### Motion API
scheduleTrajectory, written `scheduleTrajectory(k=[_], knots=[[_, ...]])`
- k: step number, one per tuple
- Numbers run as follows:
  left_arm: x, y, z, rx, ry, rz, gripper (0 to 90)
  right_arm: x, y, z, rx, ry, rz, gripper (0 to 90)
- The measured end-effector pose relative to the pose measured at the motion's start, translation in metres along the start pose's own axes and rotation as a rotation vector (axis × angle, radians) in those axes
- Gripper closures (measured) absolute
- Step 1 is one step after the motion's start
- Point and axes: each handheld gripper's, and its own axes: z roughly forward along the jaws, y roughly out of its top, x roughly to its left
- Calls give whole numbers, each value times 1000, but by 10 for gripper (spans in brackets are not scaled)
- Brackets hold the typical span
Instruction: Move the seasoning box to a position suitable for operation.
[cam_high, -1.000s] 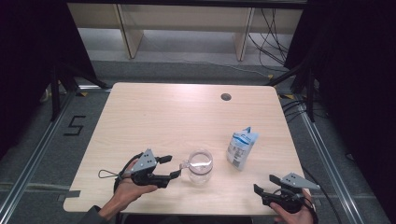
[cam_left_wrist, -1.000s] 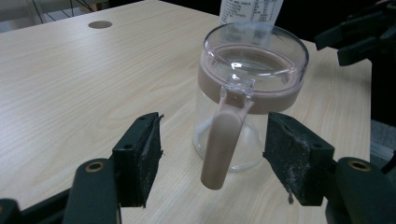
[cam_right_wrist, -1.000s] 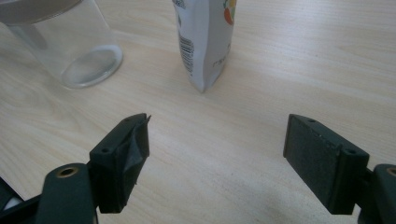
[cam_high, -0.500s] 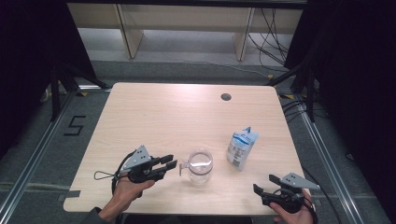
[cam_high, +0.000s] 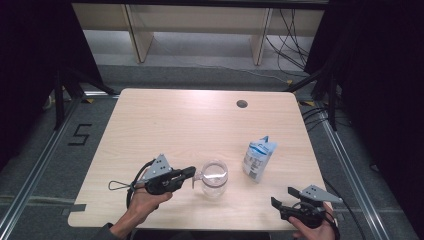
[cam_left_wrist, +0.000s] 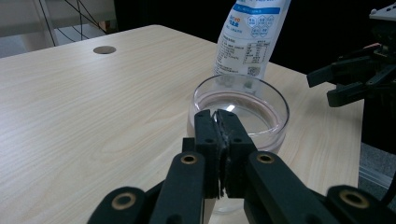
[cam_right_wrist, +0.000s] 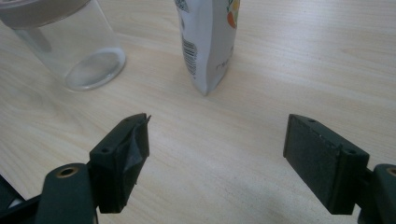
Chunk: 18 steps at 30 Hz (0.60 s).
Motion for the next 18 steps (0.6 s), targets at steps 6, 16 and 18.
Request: scheduleTrajectory(k=[6,16,18], knots=[[-1,1,3,7,2,-3,886,-4,0,1,-13,0,-34,236],[-3,1,9,34,-8,21,890,-6,-1,0,-17,13,-44,236],[-2,1,9,32,-7,15,890,-6,-1,-1,-20,5,-57,237]])
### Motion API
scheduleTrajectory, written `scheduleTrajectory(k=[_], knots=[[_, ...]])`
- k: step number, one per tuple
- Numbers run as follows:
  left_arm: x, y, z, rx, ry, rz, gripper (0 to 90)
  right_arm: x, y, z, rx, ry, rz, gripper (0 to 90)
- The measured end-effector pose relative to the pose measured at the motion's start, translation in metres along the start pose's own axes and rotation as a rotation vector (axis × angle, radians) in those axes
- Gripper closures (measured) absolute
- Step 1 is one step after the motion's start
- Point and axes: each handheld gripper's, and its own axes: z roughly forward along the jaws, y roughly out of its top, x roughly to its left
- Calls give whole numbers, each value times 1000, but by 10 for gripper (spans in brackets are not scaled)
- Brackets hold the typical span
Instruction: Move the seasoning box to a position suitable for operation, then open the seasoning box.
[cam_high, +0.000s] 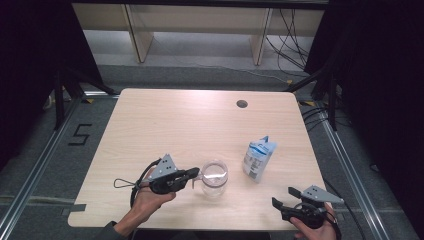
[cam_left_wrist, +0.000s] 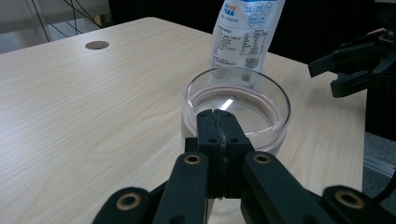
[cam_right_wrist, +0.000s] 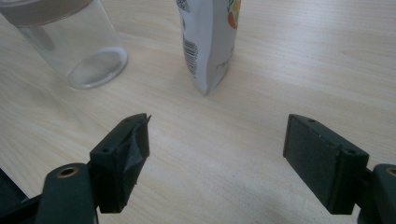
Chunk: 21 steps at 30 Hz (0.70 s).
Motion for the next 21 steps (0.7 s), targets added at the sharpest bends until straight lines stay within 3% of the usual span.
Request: scheduleTrajectory(k=[2,5,12,14,16,17,18,20,21], knots=[[1,0,1,0,-4,-5,890,2,-2,-3,15,1,55,237],[2,0,1,-1,-7,-1,890,2,-2,-4,15,-4,62,237],[1,-1,1,-5,-5,-2,891,3,-2,-3,9,-6,49,237],[1,-1,1,-7,-4,-2,891,0,-1,-2,0,-3,12,237],[1,-2,1,-14,-6,-5,891,1,-1,-2,9,2,11,243],[2,-2,1,-20,-10,-4,891,4,-1,-2,28,7,45,248],[2,-2,1,-20,-10,-4,891,3,-1,-1,20,14,17,253],[1,-3,0,-23,-3,-7,892,6,-1,0,20,23,37,274],[1,-3,0,-16,4,-2,892,6,0,1,18,30,15,292]])
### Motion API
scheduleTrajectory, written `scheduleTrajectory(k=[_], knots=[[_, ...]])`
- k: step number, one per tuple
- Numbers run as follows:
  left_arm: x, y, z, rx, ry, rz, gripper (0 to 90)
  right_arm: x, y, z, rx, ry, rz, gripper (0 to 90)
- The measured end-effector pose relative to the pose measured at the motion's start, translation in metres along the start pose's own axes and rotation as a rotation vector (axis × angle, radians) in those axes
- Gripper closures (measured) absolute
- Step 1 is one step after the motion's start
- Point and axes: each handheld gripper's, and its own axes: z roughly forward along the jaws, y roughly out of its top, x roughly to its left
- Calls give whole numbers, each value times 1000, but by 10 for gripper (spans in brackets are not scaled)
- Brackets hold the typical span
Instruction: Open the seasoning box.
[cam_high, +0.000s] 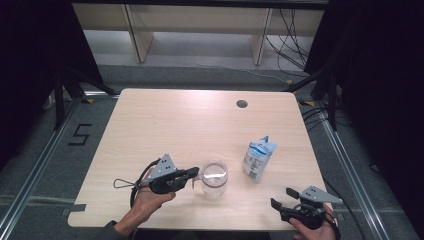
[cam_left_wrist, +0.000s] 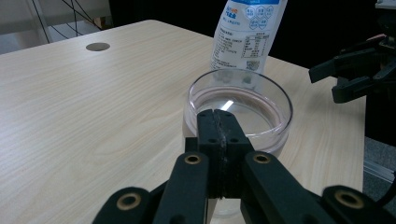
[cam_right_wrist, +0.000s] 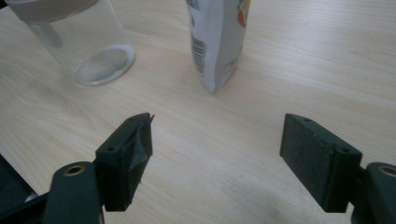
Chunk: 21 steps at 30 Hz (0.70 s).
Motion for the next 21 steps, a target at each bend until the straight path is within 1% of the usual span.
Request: scheduleTrajectory(k=[1,2,3,4,5,6,7,8,9,10,11,13,14,16,17,19,20,21], knots=[[0,0,0,0,0,0,892,0,0,0,0,0,0,292],[0,0,-1,0,3,-3,892,3,0,1,8,13,18,310],[0,0,-1,0,3,-1,892,3,1,1,14,18,10,326],[0,-1,-1,-1,4,0,892,2,1,2,-4,24,-26,343],[0,-1,-1,-1,4,0,892,2,1,2,-4,24,-26,343],[-1,-1,-1,-4,4,2,892,6,2,1,4,36,7,352],[-1,-1,-1,-4,4,1,892,7,2,2,3,39,4,365],[0,-1,-2,-5,4,3,892,6,3,3,-3,47,-20,375],[0,-1,-2,-6,6,4,892,7,3,3,-13,39,-19,377],[0,-2,-2,-13,0,0,892,8,4,4,-15,50,-24,387],[0,-2,-2,-15,2,-5,892,11,4,4,-10,55,-2,406],[0,-2,-2,-14,2,-1,892,12,5,5,-16,64,-8,411],[0,-2,-2,-13,2,5,892,15,7,7,-9,79,-19,416],[0,-2,-2,-15,1,4,892,17,8,8,-2,79,-23,417],[0,-2,-1,-23,1,5,892,16,9,11,-12,79,-55,422],[0,-2,-2,-14,1,7,892,18,9,11,-9,81,-47,428],[-1,-2,-2,-13,4,7,892,20,9,13,-15,99,-40,431],[0,-2,-2,-12,4,9,892,22,10,11,6,91,-26,432]])
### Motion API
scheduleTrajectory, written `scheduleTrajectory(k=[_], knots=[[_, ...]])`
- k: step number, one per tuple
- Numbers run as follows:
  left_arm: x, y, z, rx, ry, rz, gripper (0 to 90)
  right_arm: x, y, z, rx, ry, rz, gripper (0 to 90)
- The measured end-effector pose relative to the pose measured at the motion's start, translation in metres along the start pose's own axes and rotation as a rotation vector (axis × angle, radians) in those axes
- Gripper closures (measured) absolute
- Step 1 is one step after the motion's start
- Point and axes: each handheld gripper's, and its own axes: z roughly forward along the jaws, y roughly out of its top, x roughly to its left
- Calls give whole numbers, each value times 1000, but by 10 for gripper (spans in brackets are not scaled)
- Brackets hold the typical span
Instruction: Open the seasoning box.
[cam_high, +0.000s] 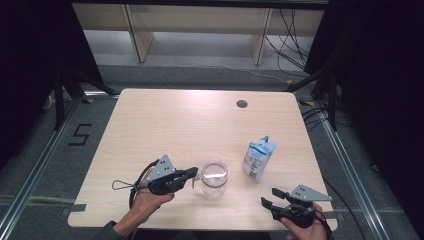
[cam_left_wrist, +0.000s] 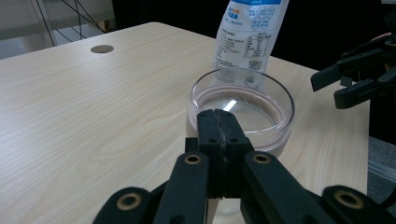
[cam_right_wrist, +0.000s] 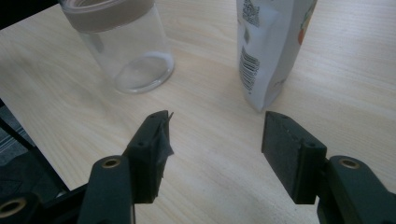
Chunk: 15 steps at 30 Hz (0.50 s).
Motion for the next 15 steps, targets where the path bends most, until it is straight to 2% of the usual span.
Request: scheduleTrajectory(k=[1,3,4,5,7,12,13,14,15], knots=[[0,0,0,1,0,2,892,-1,2,2,-6,12,-29,440],[0,0,0,1,2,5,892,-1,2,4,-10,6,-37,442],[-1,0,0,3,3,7,893,4,4,4,10,20,-12,452],[-1,0,0,3,3,7,892,4,4,4,10,20,-12,452],[-1,0,-1,13,10,9,893,4,6,10,-4,32,-53,463],[-1,-1,0,5,6,9,893,11,9,15,-1,59,-57,517],[-1,-1,-1,15,12,13,893,11,11,17,-5,60,-85,546],[-1,-1,-1,15,12,13,893,11,11,17,-5,60,-85,546],[-1,-1,-1,16,12,12,893,15,14,18,-8,78,-57,584]])
